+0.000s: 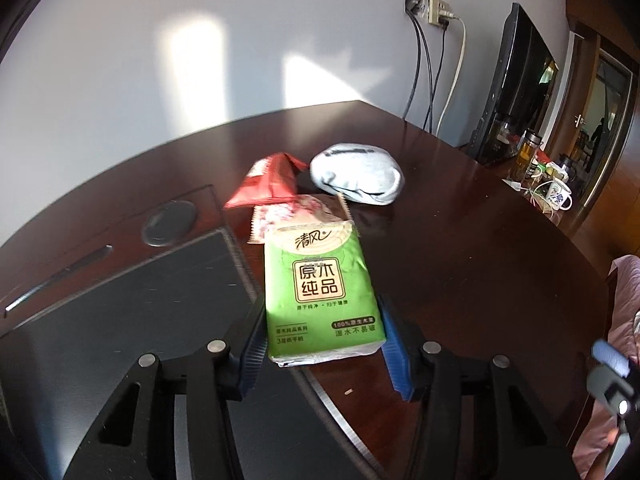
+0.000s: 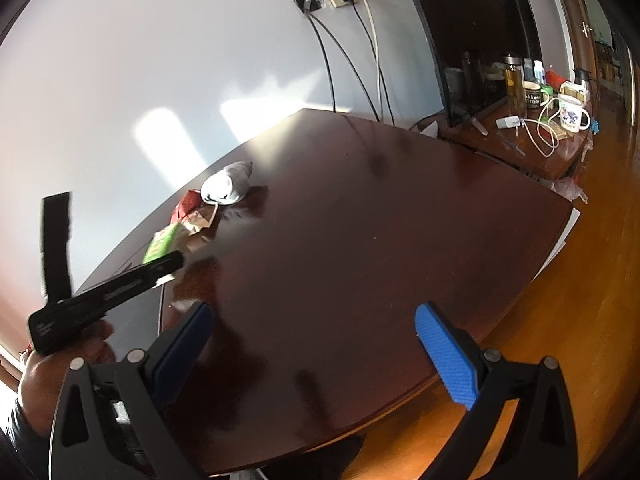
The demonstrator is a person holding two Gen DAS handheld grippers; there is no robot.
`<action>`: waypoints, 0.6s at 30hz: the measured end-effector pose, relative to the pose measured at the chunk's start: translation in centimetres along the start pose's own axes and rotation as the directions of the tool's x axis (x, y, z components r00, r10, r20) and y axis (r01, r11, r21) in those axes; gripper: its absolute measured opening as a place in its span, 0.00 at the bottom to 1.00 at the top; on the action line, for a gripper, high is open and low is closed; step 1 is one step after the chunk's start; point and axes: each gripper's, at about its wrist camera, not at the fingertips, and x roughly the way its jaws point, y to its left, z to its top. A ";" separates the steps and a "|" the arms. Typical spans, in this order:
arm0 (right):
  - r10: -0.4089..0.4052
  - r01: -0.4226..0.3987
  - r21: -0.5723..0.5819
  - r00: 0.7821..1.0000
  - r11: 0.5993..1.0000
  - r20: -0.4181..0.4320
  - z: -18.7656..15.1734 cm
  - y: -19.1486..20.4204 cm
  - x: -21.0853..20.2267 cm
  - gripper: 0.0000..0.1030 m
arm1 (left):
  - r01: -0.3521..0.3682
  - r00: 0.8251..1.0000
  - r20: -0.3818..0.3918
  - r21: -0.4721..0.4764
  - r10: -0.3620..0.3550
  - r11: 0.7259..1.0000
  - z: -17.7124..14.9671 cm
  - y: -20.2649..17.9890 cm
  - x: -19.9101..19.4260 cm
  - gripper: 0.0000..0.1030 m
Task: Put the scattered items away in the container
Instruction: 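Close the left gripper on the green tissue packet and lift it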
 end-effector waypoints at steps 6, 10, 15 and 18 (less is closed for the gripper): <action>-0.009 0.008 -0.073 1.000 0.997 -0.003 1.3 1.6 1.0 1.00 | 0.001 1.000 0.023 -0.022 0.000 1.000 -1.1 2.8 -1.9 0.52; -0.023 0.025 -0.157 1.000 0.987 0.011 3.4 3.4 2.2 1.00 | 0.014 0.999 0.031 -0.048 -0.013 0.999 -1.6 4.4 -3.2 0.52; -0.027 0.031 -0.264 0.999 0.964 0.018 6.4 6.1 4.6 1.00 | 0.030 0.999 0.041 -0.066 -0.027 0.997 -2.0 5.3 -4.2 0.52; -0.021 0.023 -0.333 1.000 0.942 0.011 8.2 8.0 6.6 1.00 | 0.042 0.999 0.038 -0.076 -0.039 0.996 -2.1 5.8 -4.2 0.52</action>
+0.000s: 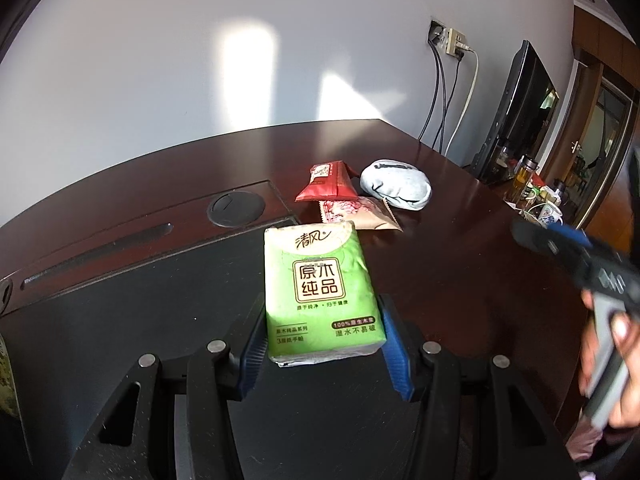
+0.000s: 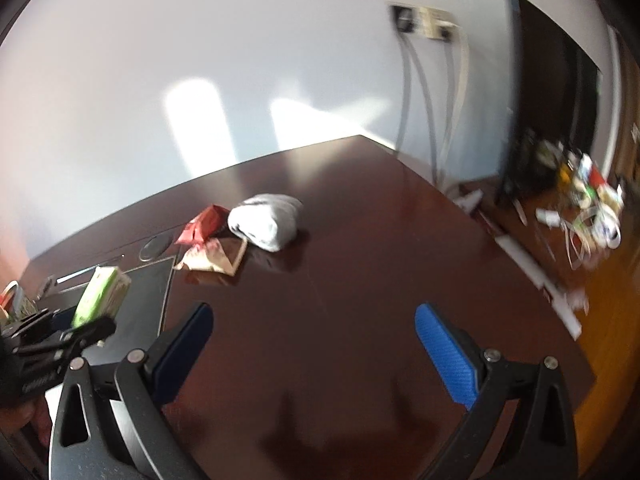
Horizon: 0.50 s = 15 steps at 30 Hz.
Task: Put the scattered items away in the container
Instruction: 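Close the left gripper on the green tissue packet and lift it, then grasp the white-grey sock with the right gripper while the left holds the tissue packet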
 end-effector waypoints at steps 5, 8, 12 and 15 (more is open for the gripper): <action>-0.001 -0.001 -0.065 0.999 0.998 -0.035 3.1 1.0 3.7 1.00 | 0.017 1.000 -0.001 -0.011 -0.017 1.000 -0.1 0.4 -0.1 0.52; 0.001 -0.006 -0.070 0.997 0.998 -0.072 4.4 1.1 6.3 1.00 | 0.031 0.999 -0.004 -0.010 -0.031 0.999 -0.1 0.3 -0.1 0.52; 0.003 -0.012 -0.081 0.993 0.997 -0.114 5.9 1.5 9.4 1.00 | 0.044 0.999 -0.007 -0.007 -0.044 0.999 -0.1 0.2 -0.1 0.52; 0.006 -0.020 -0.095 0.990 0.995 -0.141 6.8 2.2 11.2 1.00 | 0.048 0.999 -0.008 -0.009 -0.048 0.999 -0.1 0.2 -0.1 0.52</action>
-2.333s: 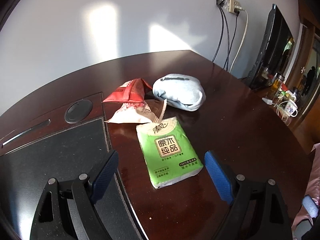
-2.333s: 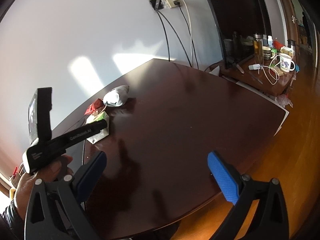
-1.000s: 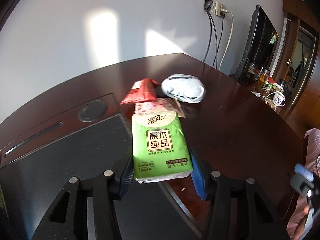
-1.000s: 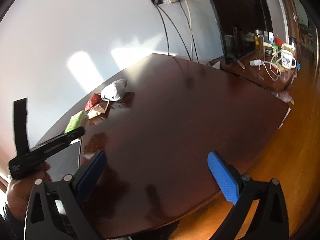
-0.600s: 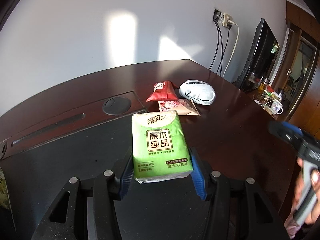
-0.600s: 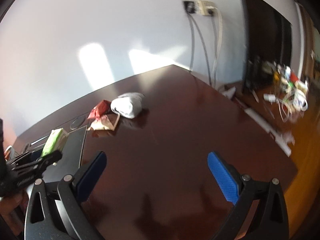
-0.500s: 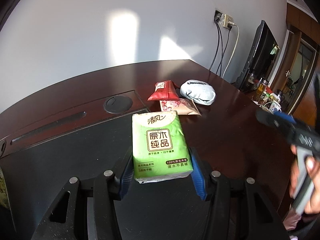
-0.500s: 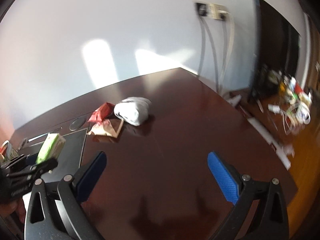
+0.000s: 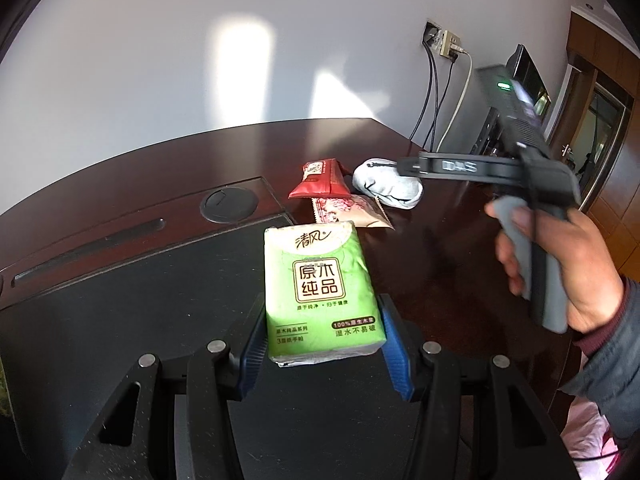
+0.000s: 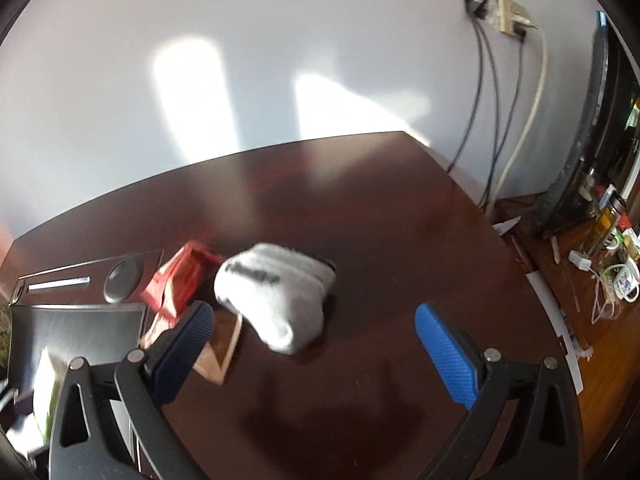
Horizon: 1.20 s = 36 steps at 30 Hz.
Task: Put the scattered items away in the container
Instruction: 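Grasp the white-grey sock with the right gripper while the left holds the tissue packet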
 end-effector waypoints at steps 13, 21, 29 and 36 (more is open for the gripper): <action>0.032 -0.033 -0.011 0.992 0.999 -0.122 1.4 0.9 5.5 0.56 | 0.010 1.000 0.004 -0.021 -0.010 1.000 0.1 1.0 -0.2 0.52; 0.072 -0.071 0.014 0.993 0.997 -0.098 0.5 0.4 3.3 0.52 | 0.009 1.000 0.024 -0.026 -0.008 1.000 0.0 1.2 -1.5 0.52; 0.088 -0.087 0.025 0.996 0.996 -0.020 -0.4 0.5 -1.8 0.52 | -0.025 0.998 0.052 -0.023 0.026 0.999 -0.2 1.5 -4.0 0.52; 0.132 -0.132 -0.005 0.991 0.991 0.007 -1.6 3.1 -4.6 0.52 | -0.071 0.995 0.073 -0.034 0.074 0.997 -1.0 2.7 -6.7 0.52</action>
